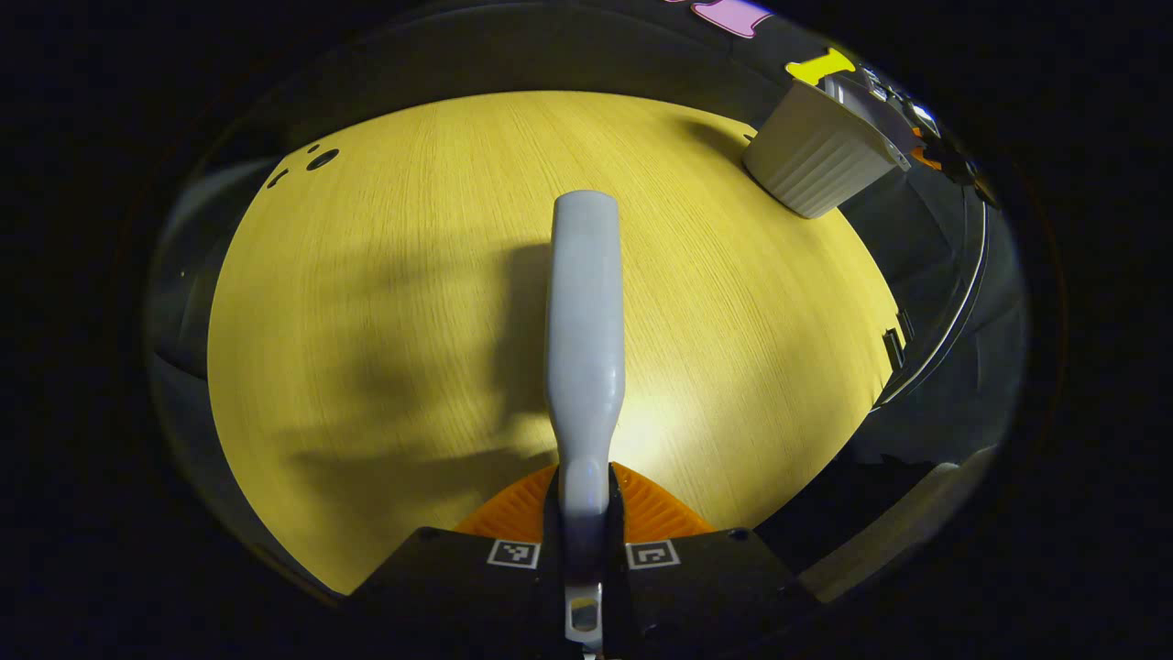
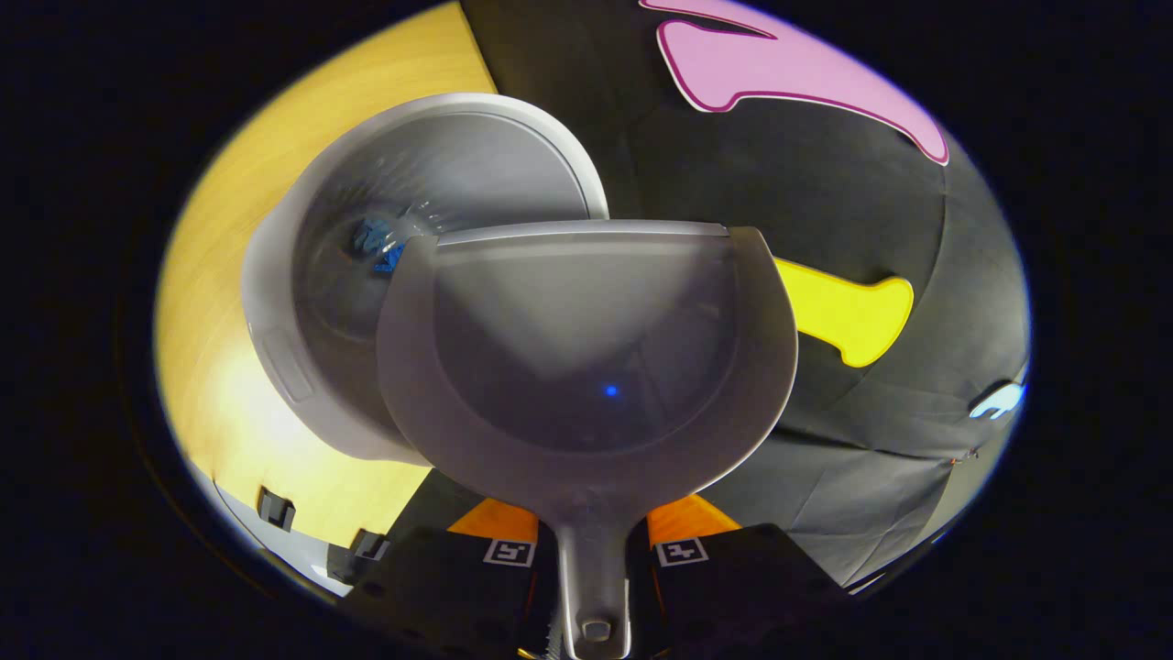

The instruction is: Pick up the small broom and dustpan from the desktop, sweep the trash into the dustpan with the broom, and then empty the trash into the garbage bin.

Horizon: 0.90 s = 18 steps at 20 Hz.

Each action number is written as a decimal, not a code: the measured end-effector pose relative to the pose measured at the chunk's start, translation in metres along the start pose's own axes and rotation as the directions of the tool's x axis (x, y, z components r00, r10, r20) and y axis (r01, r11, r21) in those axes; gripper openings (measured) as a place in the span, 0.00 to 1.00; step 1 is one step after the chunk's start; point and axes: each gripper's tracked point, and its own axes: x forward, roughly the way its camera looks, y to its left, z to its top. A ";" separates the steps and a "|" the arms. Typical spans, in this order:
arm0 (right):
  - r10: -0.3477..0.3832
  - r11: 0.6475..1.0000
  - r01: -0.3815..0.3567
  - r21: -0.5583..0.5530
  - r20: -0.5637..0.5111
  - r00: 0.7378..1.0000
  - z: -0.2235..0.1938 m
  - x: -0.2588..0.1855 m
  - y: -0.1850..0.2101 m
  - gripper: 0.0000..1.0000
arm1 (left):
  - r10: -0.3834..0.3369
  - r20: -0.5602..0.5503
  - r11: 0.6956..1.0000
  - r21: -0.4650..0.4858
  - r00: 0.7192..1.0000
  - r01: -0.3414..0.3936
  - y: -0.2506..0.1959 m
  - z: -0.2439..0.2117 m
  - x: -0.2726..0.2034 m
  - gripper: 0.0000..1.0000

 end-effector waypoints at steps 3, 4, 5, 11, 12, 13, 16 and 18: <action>0.016 0.998 -0.017 0.055 0.008 1.000 -0.004 -0.001 0.002 0.33 | 0.003 0.003 1.000 -0.008 1.000 -0.003 0.000 0.000 0.000 0.20; 0.028 0.996 -0.029 0.087 0.013 1.000 -0.005 -0.002 0.004 0.33 | 0.004 0.004 1.000 -0.010 1.000 -0.004 0.000 -0.001 0.000 0.20; 0.039 0.990 -0.041 0.131 0.022 0.999 -0.007 -0.003 0.006 0.33 | 0.007 0.005 1.000 -0.012 1.000 -0.007 0.000 -0.001 0.000 0.20; 0.113 0.902 -0.137 0.410 0.083 0.990 -0.014 -0.009 0.025 0.33 | 0.015 0.006 1.000 -0.020 1.000 -0.015 0.001 -0.003 -0.003 0.20; 0.129 0.879 -0.160 0.450 0.098 0.987 -0.013 -0.012 0.028 0.33 | 0.017 0.005 1.000 -0.020 1.000 -0.017 0.000 -0.002 -0.004 0.20; 0.146 0.853 -0.184 0.488 0.115 0.983 -0.012 -0.013 0.032 0.33 | 0.017 0.004 1.000 -0.019 1.000 -0.017 -0.001 -0.002 -0.004 0.20; 0.186 0.763 -0.248 0.596 0.165 0.969 -0.007 -0.010 0.040 0.33 | 0.019 0.009 1.000 -0.017 1.000 -0.019 -0.001 -0.002 -0.005 0.20; 0.193 0.700 -0.278 0.657 0.201 0.960 -0.003 -0.012 0.044 0.33 | 0.022 0.012 1.000 -0.016 1.000 -0.021 0.000 -0.001 -0.005 0.20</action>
